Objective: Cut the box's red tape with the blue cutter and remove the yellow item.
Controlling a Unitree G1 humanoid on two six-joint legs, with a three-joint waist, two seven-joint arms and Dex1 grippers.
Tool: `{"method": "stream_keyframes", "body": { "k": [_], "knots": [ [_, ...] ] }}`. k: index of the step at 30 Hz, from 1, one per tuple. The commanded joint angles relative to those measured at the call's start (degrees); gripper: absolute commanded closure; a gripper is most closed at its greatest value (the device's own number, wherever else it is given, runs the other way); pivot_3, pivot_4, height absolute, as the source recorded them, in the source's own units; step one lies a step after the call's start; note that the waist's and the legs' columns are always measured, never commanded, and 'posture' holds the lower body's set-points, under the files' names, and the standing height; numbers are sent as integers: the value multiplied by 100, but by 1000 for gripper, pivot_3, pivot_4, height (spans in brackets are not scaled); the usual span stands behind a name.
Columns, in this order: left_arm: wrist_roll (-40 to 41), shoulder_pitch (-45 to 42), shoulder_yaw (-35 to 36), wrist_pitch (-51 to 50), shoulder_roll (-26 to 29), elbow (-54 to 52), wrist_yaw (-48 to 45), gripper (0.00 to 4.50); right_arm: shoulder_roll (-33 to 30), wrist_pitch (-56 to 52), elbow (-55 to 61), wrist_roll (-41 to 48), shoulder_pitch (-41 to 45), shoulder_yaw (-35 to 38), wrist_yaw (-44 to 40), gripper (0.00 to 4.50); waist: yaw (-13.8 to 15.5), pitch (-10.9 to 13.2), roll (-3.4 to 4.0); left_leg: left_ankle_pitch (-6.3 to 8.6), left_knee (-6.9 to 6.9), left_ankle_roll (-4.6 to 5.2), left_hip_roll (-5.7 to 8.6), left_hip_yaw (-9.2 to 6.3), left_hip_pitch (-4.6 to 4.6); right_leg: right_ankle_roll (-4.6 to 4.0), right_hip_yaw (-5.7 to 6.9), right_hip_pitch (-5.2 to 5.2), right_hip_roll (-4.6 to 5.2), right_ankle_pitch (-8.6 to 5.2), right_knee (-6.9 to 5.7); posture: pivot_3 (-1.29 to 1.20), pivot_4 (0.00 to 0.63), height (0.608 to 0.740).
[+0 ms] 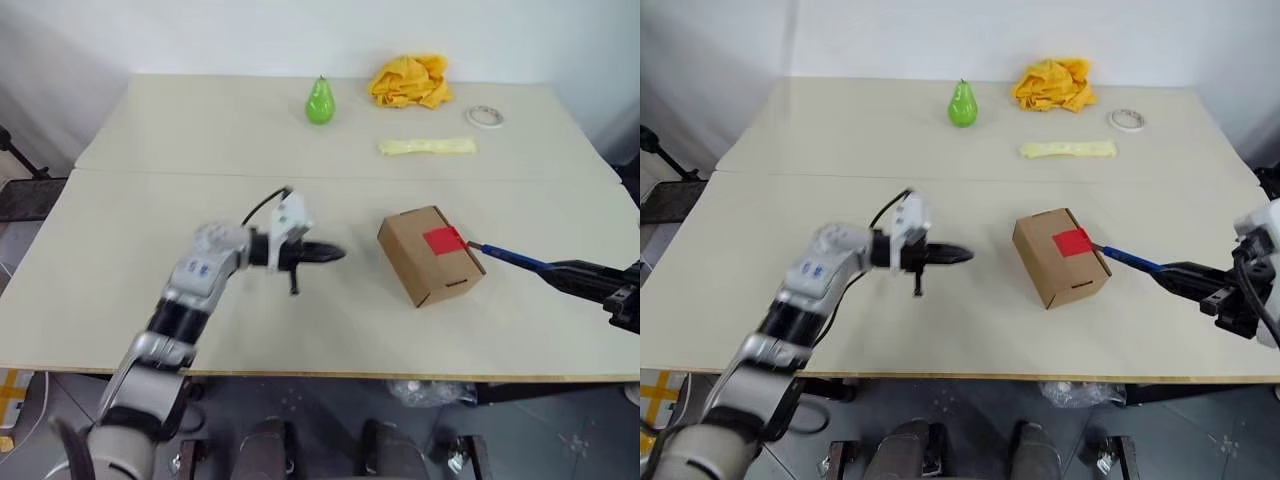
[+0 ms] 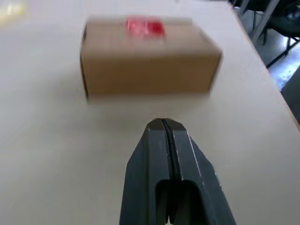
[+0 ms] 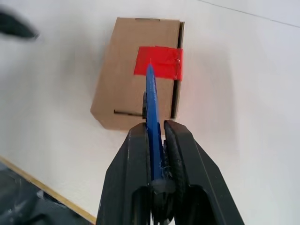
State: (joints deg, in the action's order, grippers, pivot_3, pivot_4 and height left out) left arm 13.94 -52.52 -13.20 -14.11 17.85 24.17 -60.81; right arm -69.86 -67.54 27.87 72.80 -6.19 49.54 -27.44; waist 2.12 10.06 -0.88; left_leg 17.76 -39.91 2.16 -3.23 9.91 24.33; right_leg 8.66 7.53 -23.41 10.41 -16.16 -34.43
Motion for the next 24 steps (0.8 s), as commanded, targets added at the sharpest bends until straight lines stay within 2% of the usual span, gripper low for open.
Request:
{"method": "stream_keyframes", "body": {
  "k": [1, 5, 11, 17, 24],
  "knots": [
    [-185, -524, -127, 372, -429, 652, -147, 4500, -237, 16, -189, 144, 557, -329, 98, 4339, -74, 0, 1, 0, 5, -1, 0, -1, -1, 0, 2, 1, -1, 0, -2, 0, 150, 740],
    [-582, -1521, -98, 822, -1283, 1988, 531, 4500, -533, 131, -689, -145, 1623, -1451, 217, 4339, -118, 7, 5, -2, 22, -5, 0, 9, -2, 1, 6, -10, -2, 0, -1, 0, 150, 740],
    [-1233, -1802, -271, 1189, -1898, 3015, 1083, 4500, -508, 237, -1226, -1027, 3046, -3081, 30, 4339, -100, 6, 6, -2, 28, -2, 2, 11, 8, 1, 6, -20, 2, 0, 13, 0, 150, 740],
    [-1726, -1749, -472, 1074, -1988, 3213, 1267, 4500, -215, 283, -1641, -1951, 4048, -4231, -311, 4339, -75, 5, 8, -2, 17, -2, 2, 10, 26, 2, 10, -33, 2, 1, 7, 0, 150, 740],
    [-1784, -1693, -383, 888, -1974, 3162, 1300, 4500, 60, 200, -1878, -2554, 4524, -4634, -713, 4339, -94, 4, 10, -1, -3, 0, -2, 8, 28, 2, 10, -32, 3, 1, -8, 0, 150, 740]
  ]
}}
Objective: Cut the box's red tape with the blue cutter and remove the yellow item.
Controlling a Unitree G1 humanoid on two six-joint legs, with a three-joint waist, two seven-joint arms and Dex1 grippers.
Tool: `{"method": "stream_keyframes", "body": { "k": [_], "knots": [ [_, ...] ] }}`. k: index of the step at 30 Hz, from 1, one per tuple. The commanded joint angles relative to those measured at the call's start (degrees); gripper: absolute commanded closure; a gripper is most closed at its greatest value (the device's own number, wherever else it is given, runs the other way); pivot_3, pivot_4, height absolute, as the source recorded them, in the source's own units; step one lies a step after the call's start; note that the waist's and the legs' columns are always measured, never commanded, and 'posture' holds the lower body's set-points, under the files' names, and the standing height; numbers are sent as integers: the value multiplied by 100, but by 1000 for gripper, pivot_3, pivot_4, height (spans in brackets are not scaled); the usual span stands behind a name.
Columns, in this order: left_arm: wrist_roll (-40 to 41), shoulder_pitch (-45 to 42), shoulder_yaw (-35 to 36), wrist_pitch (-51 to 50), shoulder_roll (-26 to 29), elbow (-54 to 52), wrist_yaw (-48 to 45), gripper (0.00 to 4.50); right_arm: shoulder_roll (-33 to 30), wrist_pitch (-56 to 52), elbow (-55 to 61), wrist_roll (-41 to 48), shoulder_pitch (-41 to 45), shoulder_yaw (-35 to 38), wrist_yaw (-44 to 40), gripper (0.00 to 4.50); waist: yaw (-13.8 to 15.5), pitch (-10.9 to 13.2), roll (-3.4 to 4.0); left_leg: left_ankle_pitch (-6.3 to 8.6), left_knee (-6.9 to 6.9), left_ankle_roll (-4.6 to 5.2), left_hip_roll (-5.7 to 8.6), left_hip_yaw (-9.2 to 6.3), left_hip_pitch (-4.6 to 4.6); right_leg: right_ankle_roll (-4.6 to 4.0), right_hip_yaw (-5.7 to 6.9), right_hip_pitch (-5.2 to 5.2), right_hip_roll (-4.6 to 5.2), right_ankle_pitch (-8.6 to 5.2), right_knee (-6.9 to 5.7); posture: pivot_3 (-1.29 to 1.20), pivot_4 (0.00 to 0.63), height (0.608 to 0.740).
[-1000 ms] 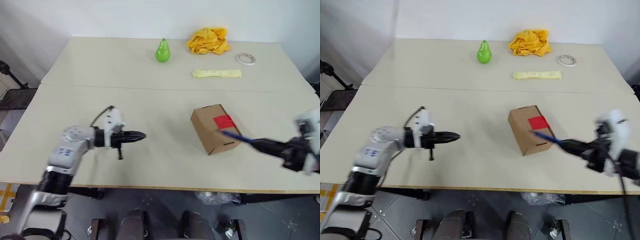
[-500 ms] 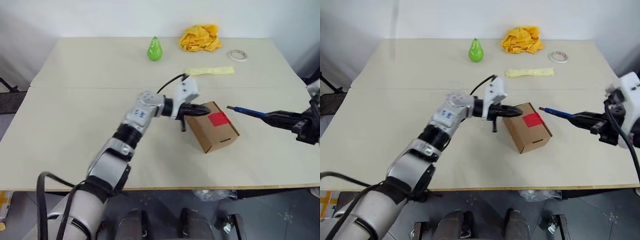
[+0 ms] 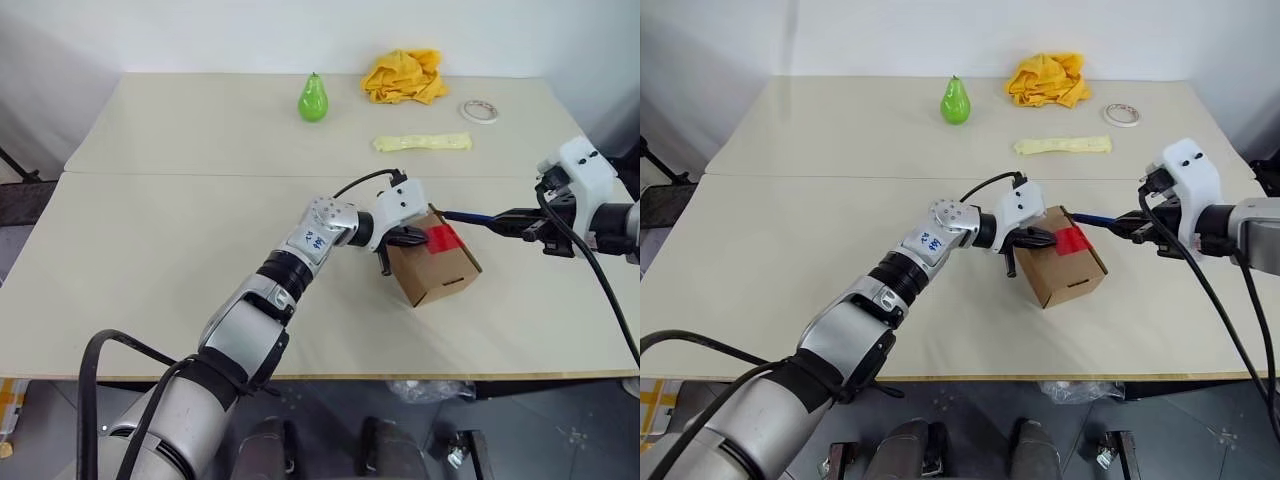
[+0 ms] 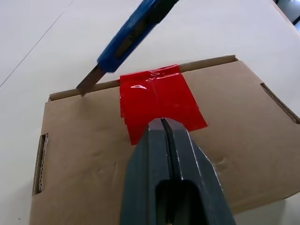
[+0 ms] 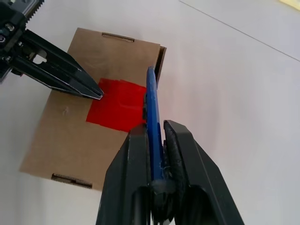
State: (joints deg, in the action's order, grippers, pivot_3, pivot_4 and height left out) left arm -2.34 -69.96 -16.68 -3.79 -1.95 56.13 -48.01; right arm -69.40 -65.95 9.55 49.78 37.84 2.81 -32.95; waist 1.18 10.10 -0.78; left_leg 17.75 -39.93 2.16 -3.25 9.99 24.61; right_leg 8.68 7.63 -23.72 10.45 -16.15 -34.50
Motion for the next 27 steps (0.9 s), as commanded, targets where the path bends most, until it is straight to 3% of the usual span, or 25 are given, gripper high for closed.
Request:
{"method": "stream_keyframes", "body": {
  "k": [1, 27],
  "knots": [
    [-142, 67, -16, -173, 16, -64, 16, 4500, 22, 56, -77, -340, 122, 21, -212, 4339, -1, 0, 0, 0, -2, 0, -1, 0, 0, 0, 0, 0, 0, 0, -1, 0, 150, 740],
    [-133, 152, 95, -354, -6, -213, -26, 4500, 22, -136, -80, -891, -186, 435, -955, 4339, 8, -1, 2, 0, -10, 0, 0, 0, 0, 0, -1, 1, 1, 0, -14, 0, 150, 740]
  ]
}}
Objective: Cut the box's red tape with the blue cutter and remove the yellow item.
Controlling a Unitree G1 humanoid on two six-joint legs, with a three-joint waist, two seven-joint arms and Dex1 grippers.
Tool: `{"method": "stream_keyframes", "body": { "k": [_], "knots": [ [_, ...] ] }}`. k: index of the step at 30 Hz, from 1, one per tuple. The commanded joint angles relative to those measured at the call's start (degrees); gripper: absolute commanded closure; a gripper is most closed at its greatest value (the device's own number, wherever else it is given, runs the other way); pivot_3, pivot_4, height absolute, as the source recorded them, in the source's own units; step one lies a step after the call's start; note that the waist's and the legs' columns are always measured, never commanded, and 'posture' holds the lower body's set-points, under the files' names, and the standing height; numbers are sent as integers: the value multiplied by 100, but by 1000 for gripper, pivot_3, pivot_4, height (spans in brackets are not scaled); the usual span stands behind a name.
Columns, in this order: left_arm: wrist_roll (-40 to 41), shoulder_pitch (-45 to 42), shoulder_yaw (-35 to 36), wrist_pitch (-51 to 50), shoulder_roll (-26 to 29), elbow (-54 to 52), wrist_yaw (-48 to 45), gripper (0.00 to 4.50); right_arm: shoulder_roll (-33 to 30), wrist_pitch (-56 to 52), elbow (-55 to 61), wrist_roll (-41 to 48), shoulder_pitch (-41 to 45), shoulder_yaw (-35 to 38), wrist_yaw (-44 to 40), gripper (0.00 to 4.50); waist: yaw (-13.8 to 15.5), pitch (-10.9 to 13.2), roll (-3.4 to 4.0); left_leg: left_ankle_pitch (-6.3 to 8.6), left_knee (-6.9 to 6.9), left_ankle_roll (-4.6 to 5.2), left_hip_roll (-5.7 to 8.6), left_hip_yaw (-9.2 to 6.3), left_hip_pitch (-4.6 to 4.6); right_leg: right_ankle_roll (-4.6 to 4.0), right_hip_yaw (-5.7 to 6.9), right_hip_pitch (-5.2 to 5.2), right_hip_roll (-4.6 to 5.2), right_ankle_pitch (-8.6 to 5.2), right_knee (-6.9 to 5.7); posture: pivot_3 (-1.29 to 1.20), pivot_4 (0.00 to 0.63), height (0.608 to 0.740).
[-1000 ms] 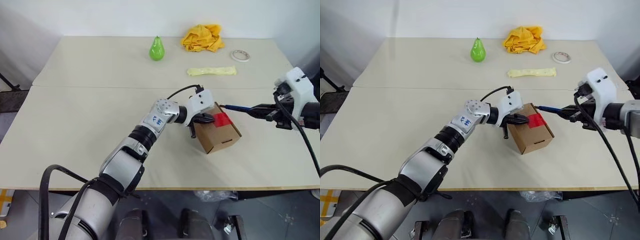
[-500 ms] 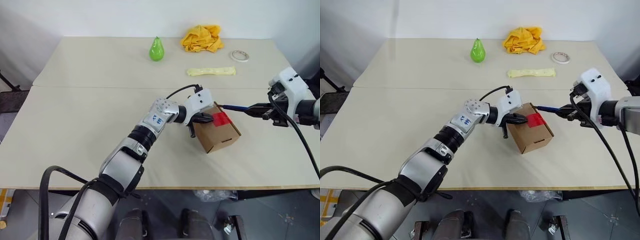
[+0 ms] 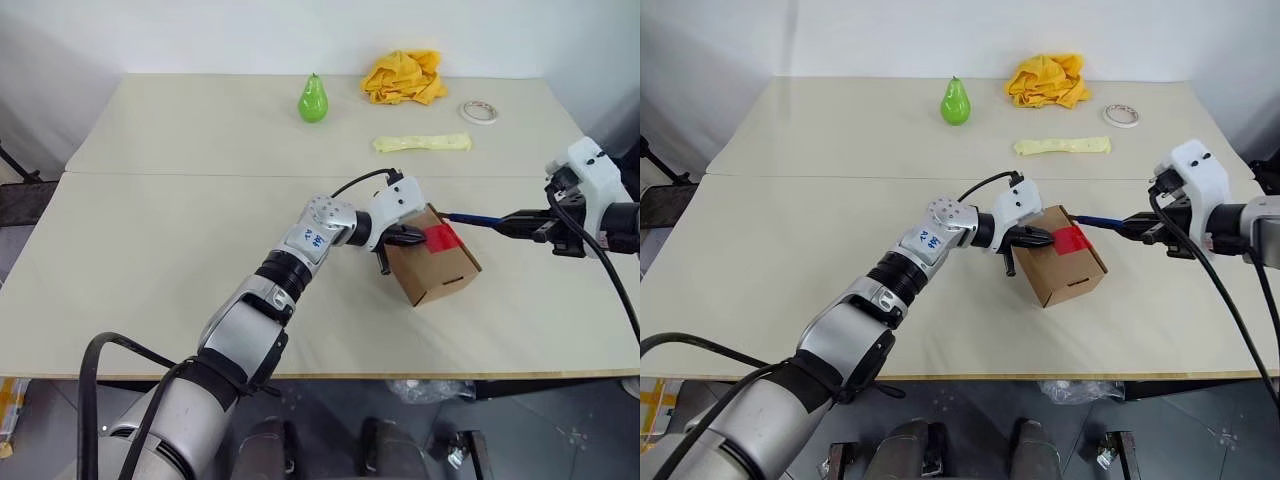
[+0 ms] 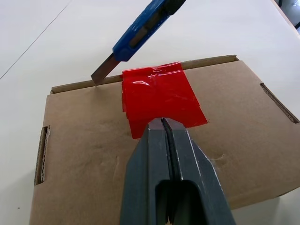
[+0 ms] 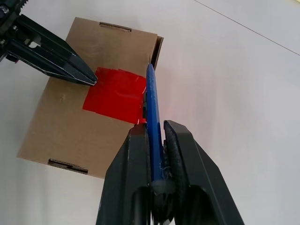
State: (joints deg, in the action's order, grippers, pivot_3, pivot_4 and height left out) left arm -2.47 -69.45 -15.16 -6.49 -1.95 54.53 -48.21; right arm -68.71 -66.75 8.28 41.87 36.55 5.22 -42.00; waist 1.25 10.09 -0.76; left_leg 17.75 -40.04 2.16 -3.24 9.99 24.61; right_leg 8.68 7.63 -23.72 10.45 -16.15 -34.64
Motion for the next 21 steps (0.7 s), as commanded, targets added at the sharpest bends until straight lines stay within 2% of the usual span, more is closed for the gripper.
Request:
{"method": "stream_keyframes", "body": {
  "k": [1, 14, 21],
  "knots": [
    [-120, 105, -56, -85, -5, -53, -9, 4500, -53, -50, 55, -119, -67, 177, -74, 4339, 1, 0, 0, 0, 0, 0, 0, 0, 0, 0, 0, 0, 0, 0, 0, 0, 150, 740],
    [-122, 167, -76, -164, -19, -198, -82, 4500, -147, -41, 111, -175, -371, 385, -437, 4339, 3, -1, 2, 0, -2, 0, 1, 0, 0, 0, 0, 0, 0, 0, -3, 0, 150, 740],
    [-250, 161, -186, -151, 0, -195, -127, 4500, -157, -368, 26, -287, 191, -339, -799, 4339, -13, -3, 6, 0, -2, 0, 0, 0, -2, 0, 0, 0, 0, 0, -5, 0, 150, 740]
  ]
}}
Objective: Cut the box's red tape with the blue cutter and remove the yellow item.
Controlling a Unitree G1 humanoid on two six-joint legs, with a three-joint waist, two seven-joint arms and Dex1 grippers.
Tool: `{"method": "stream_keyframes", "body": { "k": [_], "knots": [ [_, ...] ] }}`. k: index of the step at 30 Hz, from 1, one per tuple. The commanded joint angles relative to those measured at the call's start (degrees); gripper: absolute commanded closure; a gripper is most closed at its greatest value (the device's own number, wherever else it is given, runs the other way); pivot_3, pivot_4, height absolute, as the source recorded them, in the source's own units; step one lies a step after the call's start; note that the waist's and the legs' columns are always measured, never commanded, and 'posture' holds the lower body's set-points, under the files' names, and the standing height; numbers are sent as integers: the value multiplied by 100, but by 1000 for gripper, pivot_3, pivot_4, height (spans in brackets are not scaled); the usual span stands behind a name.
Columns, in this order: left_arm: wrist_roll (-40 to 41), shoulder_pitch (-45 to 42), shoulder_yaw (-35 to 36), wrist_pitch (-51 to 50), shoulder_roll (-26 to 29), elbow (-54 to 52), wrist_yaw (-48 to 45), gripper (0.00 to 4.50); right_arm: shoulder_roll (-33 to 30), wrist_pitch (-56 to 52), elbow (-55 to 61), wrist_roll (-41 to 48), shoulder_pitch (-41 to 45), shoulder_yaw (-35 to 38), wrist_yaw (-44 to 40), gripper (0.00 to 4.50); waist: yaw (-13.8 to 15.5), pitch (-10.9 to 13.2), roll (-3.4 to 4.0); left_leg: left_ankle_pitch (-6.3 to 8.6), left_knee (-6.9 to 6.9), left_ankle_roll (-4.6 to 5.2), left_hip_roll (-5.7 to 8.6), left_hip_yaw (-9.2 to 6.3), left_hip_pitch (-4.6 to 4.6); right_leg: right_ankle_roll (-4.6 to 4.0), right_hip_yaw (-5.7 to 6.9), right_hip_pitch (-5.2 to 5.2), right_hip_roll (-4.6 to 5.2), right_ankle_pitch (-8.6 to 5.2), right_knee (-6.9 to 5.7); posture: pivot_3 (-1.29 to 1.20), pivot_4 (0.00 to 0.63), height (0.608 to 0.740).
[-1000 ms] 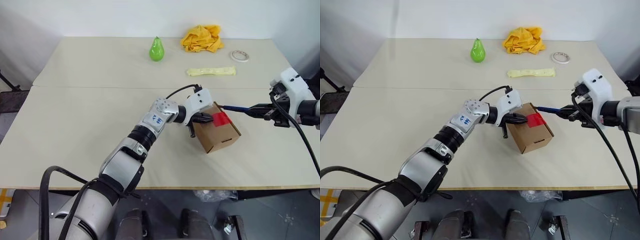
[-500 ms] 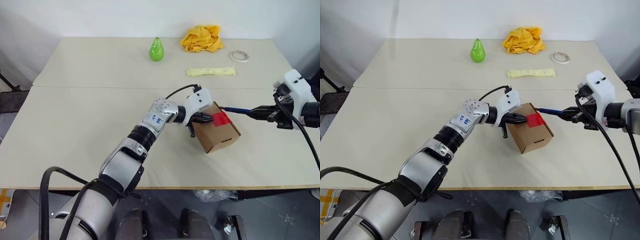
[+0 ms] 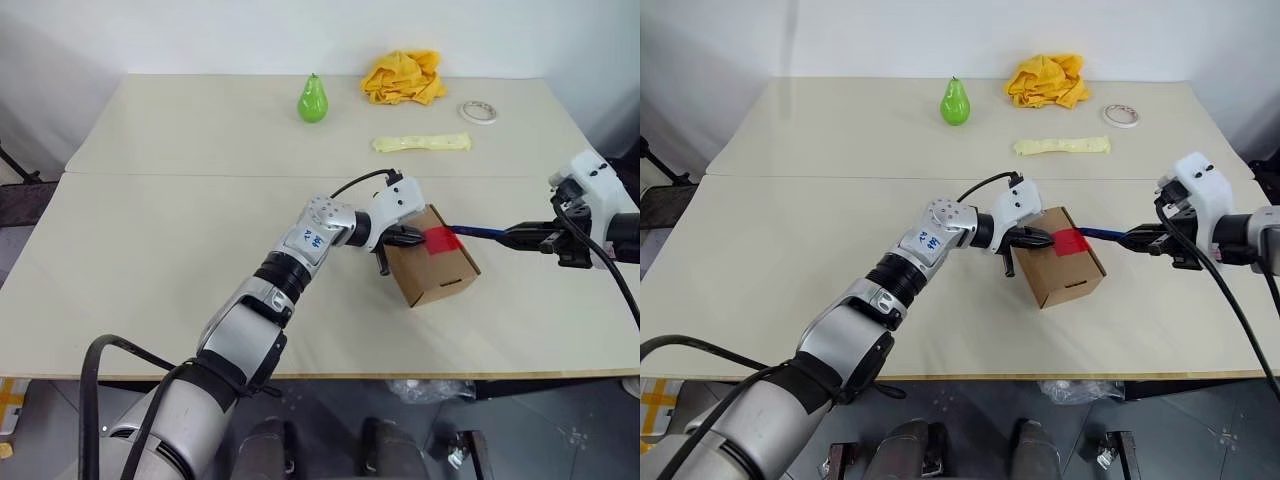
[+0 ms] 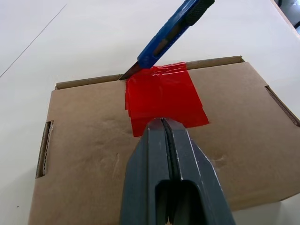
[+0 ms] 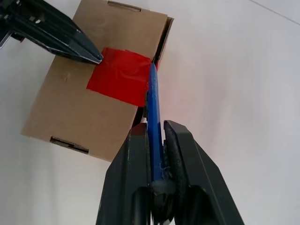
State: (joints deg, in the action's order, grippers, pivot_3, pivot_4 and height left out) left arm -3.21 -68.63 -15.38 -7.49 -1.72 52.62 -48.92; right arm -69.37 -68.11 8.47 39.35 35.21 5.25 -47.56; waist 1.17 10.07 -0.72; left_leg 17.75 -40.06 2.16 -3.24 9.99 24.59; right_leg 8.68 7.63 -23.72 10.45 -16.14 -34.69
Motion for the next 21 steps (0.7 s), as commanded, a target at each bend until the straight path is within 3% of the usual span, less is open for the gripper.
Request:
{"method": "stream_keyframes", "body": {
  "k": [1, 12, 21],
  "knots": [
    [-226, 84, -212, -48, -21, -1, -60, 4500, -77, -377, -75, -108, 557, -564, -278, 4339, -14, -2, 3, 0, -1, 0, -1, 0, -1, 0, -1, 0, 0, 0, -2, 0, 150, 740],
    [-857, 230, -873, -190, -50, 6, -155, 4500, 531, -2439, -1525, 147, 3056, -2068, -560, 4339, -100, -11, 15, 3, -2, -5, -7, -3, -9, -4, 7, 2, 2, -2, -12, 0, 150, 740],
    [-862, 283, -822, -423, -231, 244, -39, 4500, -461, -2439, -1281, 700, 3756, -3486, -1179, 4339, 14, -16, 18, 13, -3, -6, -2, -4, -9, -3, 18, 3, 8, -2, -13, 0, 150, 740]
  ]
}}
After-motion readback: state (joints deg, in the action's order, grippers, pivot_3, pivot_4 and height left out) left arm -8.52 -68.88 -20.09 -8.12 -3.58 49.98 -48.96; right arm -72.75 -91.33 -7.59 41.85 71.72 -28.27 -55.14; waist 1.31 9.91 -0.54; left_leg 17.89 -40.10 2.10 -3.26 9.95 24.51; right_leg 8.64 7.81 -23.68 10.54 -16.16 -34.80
